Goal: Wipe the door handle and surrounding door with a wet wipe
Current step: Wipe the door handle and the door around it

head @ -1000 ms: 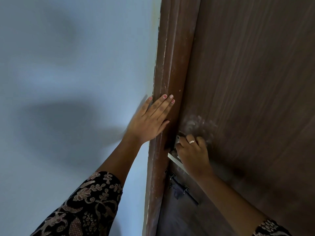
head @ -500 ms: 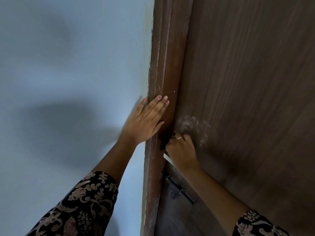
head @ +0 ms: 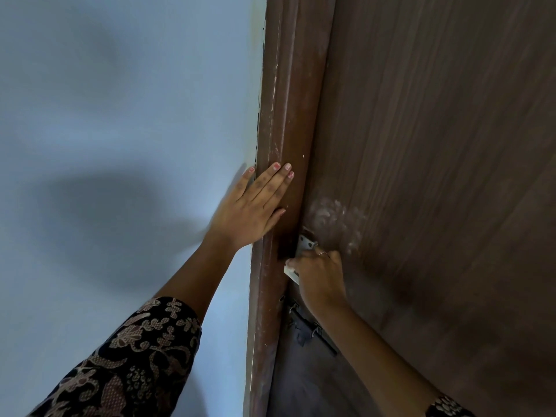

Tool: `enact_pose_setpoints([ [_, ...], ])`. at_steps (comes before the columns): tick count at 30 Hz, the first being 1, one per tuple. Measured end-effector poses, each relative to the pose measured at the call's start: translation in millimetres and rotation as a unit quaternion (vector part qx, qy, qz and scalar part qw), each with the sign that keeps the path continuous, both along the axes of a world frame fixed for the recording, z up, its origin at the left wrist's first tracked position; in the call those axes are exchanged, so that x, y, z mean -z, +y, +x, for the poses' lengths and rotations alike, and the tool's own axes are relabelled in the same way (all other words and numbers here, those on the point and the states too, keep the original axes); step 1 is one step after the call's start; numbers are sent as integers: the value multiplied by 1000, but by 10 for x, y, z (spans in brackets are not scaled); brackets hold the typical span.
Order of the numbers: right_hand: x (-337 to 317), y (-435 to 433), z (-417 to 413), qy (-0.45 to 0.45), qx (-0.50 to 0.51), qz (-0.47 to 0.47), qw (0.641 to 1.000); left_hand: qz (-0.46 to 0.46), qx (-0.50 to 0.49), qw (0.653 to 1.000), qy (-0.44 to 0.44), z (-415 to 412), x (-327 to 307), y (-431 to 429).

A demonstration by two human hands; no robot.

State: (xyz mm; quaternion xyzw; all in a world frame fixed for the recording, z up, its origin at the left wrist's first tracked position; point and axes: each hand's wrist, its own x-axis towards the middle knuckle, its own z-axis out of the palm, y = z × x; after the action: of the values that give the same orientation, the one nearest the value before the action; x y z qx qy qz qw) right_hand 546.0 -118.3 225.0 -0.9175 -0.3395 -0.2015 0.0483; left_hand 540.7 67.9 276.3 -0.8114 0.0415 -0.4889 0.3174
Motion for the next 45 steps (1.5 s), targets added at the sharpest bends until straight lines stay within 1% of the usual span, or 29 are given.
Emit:
enact_pose_setpoints([
  [3,-20,-164,37,16,-34,11,999,1,-5,1000,1,3,-4,-10],
  [5,-23,-238,50,10,-29,5,1000,3,-8,1000,5,-2,-4,-6],
  [7,-1,-208,27,11,-13,-23,1000,4,-10,1000,7,-12,-17,-7],
  [9,43,-138,-23,38,0,-22,999,0,-7,1000,5,-23,-18,-13],
  [12,101,-142,-29,71,3,12,997,1,-4,1000,2,-20,-10,-17],
  [15,73,-256,29,129,31,2,991,4,-3,1000,-3,-10,-5,-9],
  [17,30,-296,46,141,48,-14,989,5,-2,1000,-5,-2,1,-19],
  [19,-68,-274,25,106,57,5,993,2,3,1000,-8,9,9,-25],
  [20,-108,-238,20,76,47,35,995,-1,7,1000,-9,14,13,-24],
  [21,-117,-192,36,58,20,66,996,-2,9,1000,-9,14,13,-22],
  [22,-117,-132,43,54,-15,76,996,-3,9,1000,-6,13,11,-22],
  [24,-57,-7,62,94,-86,47,991,-1,9,1000,-3,13,10,-26],
  [25,-10,38,56,107,-106,21,988,-1,8,1000,-2,12,9,-28],
  [27,82,79,46,94,-138,-13,986,-1,4,1000,-3,12,6,-21],
  [31,103,-46,-52,46,-100,8,994,0,2,1000,2,1,0,-18],
  [36,151,-287,-118,53,-69,-28,996,-3,6,1000,0,-1,-3,-22],
  [39,133,-202,-157,46,-48,-31,997,-1,6,1000,1,-12,-8,-32],
  [40,127,-134,-178,31,-42,-40,998,-1,6,1000,1,-14,-5,-36],
  [43,86,94,-184,-48,-22,-60,997,1,3,1000,3,-16,-7,-44],
  [45,163,215,-124,-46,-29,-106,993,4,1,1000,5,-14,-7,-45],
])
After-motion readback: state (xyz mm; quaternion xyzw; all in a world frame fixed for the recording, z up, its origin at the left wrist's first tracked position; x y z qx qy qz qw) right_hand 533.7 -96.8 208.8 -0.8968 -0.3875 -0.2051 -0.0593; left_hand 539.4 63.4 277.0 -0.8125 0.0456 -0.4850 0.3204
